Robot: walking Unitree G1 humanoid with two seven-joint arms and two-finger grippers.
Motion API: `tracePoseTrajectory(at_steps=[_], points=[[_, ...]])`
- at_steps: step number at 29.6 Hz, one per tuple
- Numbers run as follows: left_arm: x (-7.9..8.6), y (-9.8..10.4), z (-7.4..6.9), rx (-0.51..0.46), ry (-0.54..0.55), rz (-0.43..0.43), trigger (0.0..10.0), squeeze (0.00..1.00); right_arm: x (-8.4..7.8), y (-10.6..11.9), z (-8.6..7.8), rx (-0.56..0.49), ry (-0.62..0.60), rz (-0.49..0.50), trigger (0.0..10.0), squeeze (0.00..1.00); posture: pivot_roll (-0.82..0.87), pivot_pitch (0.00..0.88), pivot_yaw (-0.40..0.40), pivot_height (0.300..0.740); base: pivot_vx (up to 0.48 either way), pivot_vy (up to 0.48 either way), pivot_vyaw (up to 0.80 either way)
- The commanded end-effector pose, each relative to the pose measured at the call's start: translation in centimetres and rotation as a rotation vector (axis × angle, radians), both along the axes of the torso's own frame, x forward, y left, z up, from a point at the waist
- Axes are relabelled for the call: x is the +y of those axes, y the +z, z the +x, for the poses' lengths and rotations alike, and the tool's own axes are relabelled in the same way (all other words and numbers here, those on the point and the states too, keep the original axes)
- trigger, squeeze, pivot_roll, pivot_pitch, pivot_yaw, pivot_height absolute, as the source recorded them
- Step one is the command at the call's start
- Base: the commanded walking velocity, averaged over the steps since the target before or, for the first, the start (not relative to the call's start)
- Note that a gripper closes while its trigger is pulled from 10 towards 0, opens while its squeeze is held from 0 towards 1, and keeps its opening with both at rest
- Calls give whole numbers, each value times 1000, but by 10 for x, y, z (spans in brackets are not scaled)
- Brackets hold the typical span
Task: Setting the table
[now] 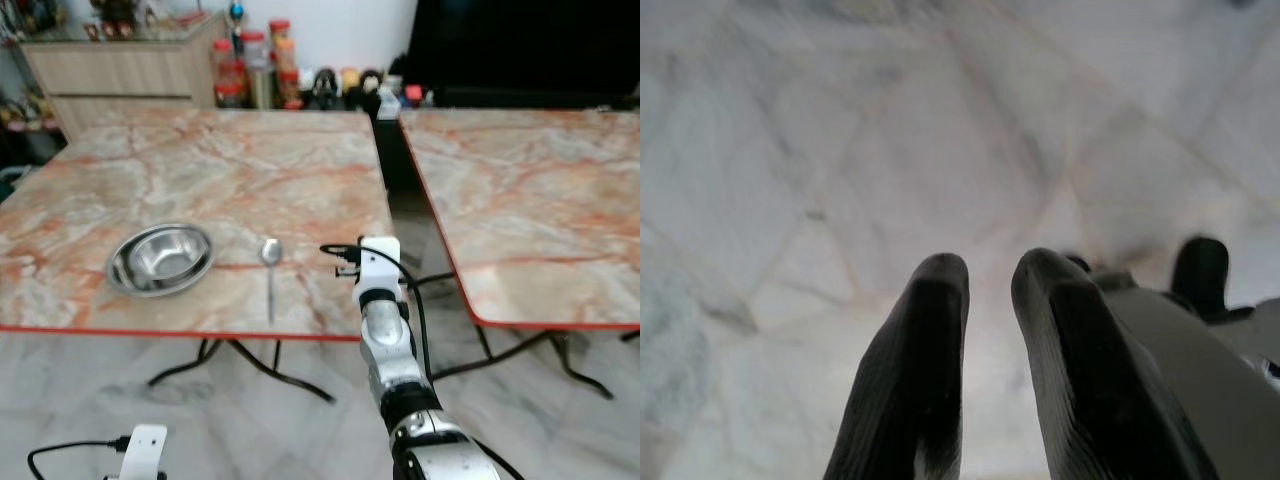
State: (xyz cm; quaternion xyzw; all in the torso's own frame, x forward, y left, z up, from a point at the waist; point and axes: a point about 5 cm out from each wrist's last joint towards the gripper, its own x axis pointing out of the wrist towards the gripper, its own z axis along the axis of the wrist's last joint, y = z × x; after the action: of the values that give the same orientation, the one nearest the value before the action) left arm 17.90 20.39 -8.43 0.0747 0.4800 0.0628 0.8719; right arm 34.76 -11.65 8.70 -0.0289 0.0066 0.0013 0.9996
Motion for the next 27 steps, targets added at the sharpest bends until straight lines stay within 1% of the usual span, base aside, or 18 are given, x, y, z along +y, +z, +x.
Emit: tracePoseTrajectory(at_steps=[1, 9, 15, 19, 22, 24, 27], points=[[2, 2, 4, -6, 4, 13, 10000, 0, 2, 8, 4, -22, 6, 5, 10000, 0, -37, 0, -28, 740, 0, -405, 0], [2, 2, 3, -2, 10, 8, 10000, 0, -4, 6, 2, -19, 3, -2, 10000, 0, -55, 0, -22, 740, 0, -405, 0], [1, 1, 3, -2, 9, 6, 10000, 0, -11, -2, -2, 2, 5, -14, 10000, 0, -56, 0, -22, 740, 0, -405, 0], [1, 1, 3, -2, 9, 6, 10000, 0, -11, -2, -3, 4, 6, -15, 10000, 0, -56, 0, -22, 740, 0, -405, 0], [1, 1, 3, -4, 13, 5, 10000, 0, -17, -16, -12, 40, 20, -42, 10000, 0, -57, 0, -23, 740, 0, -405, 0], [0, 1, 2, -3, 14, 5, 10000, 0, -22, -29, -20, 83, 28, -64, 10000, 0, -56, 0, -25, 740, 0, -405, 0], [0, 1, 1, -1, 12, 5, 10000, 0, -26, -42, -28, 136, 26, -75, 10000, 0, -59, 0, -22, 740, 0, -404, 0]])
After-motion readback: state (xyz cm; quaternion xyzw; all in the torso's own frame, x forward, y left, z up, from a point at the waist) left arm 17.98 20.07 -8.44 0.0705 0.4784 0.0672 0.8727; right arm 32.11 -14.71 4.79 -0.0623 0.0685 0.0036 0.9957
